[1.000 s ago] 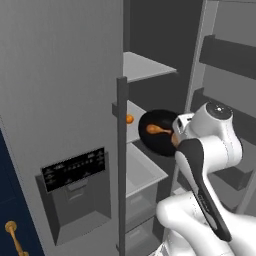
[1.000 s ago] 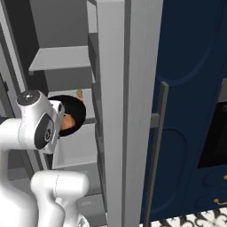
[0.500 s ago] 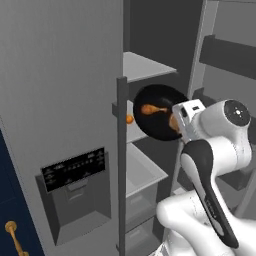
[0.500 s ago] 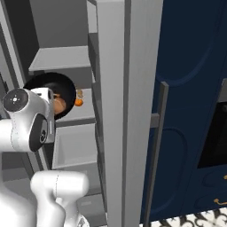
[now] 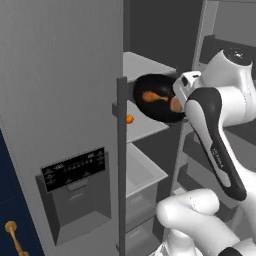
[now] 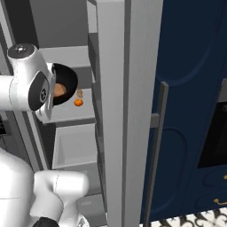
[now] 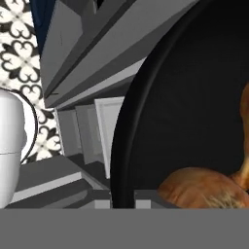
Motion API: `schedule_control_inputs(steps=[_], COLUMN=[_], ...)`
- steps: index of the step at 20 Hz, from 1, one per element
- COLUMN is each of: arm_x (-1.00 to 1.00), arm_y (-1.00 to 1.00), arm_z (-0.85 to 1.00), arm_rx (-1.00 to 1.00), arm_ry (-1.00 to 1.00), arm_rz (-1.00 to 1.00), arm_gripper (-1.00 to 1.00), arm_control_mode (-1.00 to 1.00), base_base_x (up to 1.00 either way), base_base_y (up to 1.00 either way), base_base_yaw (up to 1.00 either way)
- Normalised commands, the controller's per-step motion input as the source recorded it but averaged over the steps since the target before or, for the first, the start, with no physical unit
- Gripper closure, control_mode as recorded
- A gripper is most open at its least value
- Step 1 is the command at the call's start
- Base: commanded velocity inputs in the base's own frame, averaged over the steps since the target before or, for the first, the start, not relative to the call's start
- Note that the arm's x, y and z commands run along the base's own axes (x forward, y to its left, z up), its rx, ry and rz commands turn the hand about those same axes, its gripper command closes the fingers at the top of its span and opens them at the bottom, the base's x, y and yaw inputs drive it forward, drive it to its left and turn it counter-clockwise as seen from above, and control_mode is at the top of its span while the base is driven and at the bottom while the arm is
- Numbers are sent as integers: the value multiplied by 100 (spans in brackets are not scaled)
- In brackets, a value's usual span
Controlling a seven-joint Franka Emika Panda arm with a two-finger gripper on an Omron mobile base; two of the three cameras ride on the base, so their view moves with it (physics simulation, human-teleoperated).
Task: Pick the chicken drumstick and onion from their plates and place them in the bowl. Then put the bowl in the fridge.
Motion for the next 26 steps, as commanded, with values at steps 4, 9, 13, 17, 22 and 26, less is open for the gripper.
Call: schedule_control_inputs(steps=[4,9,13,17,22,26], arm_x=[-4,0,3,46,74,74], arm_y=[5,8,5,0,0,10], arm_z=[13,13,14,44,30,-4], arm_rx=[7,1,6,2,6,2], arm_ry=[-8,-16,-32,-8,0,0], arm_rz=[0,-4,-6,0,0,3], arm_gripper=[100,100,100,100,100,100], arm_control_mode=[-100,-100,-100,-100,-100,-100], base_base_x=[0,0,0,0,0,0], base_base_y=[0,0,0,0,0,0], base_base_yaw=[0,0,0,0,0,0])
